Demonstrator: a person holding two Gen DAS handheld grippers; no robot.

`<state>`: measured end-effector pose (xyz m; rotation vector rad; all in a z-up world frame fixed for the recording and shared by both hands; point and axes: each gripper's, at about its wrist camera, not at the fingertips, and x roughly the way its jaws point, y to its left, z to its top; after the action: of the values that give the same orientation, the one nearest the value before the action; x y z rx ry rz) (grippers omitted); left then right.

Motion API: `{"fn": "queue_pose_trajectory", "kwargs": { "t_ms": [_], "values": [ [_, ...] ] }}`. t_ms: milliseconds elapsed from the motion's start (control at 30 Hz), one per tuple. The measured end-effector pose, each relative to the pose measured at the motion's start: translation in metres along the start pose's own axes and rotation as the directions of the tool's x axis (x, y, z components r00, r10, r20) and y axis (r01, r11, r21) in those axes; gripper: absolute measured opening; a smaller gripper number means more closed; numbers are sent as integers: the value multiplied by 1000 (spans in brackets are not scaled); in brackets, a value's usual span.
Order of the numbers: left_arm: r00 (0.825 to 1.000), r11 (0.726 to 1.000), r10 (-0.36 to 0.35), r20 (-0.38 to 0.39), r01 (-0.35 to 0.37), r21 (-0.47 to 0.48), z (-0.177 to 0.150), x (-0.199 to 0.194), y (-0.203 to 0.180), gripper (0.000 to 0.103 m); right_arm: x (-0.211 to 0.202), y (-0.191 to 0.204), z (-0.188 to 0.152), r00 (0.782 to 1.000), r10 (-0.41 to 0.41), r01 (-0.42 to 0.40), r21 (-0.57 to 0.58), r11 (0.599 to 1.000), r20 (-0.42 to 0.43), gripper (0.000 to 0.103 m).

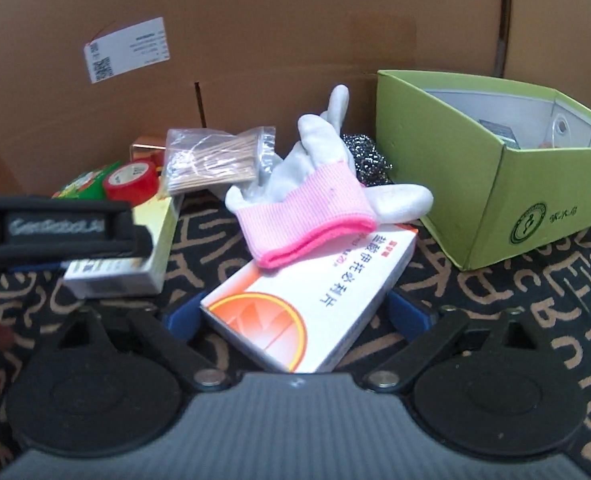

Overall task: Organize objects
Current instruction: 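Grasp yellow medicine box with left tool while right tool grasps orange-white medicine box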

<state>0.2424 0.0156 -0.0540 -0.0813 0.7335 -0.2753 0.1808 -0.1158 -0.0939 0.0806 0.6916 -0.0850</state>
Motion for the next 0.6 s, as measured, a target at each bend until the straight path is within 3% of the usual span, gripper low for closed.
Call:
{"fn": "queue_pose_trajectory", "kwargs": {
  "t_ms": [67,167,333,367,400,467,533,600],
  "values": [
    [1000,1000,-24,2,24,-3,-2,1,1,86,-5,-10,-3,999,38,-38,-28,999,0,86],
    [993,992,-118,-9,117,-49,-4,-3,8,57,-18,-30,-10,996,84,-84,-71,994,0,77],
    [990,989,-143,-6,143,-36,-18,-20,2,51,-41,-69,-19,988,154,-154,-84,984,-10,72],
    [986,986,-164,-14,164,-33,-22,-25,1,46,-46,-77,-21,986,166,-166,-92,982,-15,70],
    [982,983,-184,-43,183,-26,-28,-28,0,34,-51,-85,-25,985,172,-173,-105,979,-16,69],
    [980,981,-192,-49,192,6,-39,-38,-6,33,-62,-98,-32,982,185,-187,-134,973,-26,68],
    [990,990,-139,-41,139,20,-44,-47,-13,40,-71,-108,-36,979,200,-204,-139,969,-40,69],
    [996,996,-91,-7,91,-26,-41,-50,-16,77,-77,-114,-36,972,230,-234,-104,967,-46,74]
  ]
}}
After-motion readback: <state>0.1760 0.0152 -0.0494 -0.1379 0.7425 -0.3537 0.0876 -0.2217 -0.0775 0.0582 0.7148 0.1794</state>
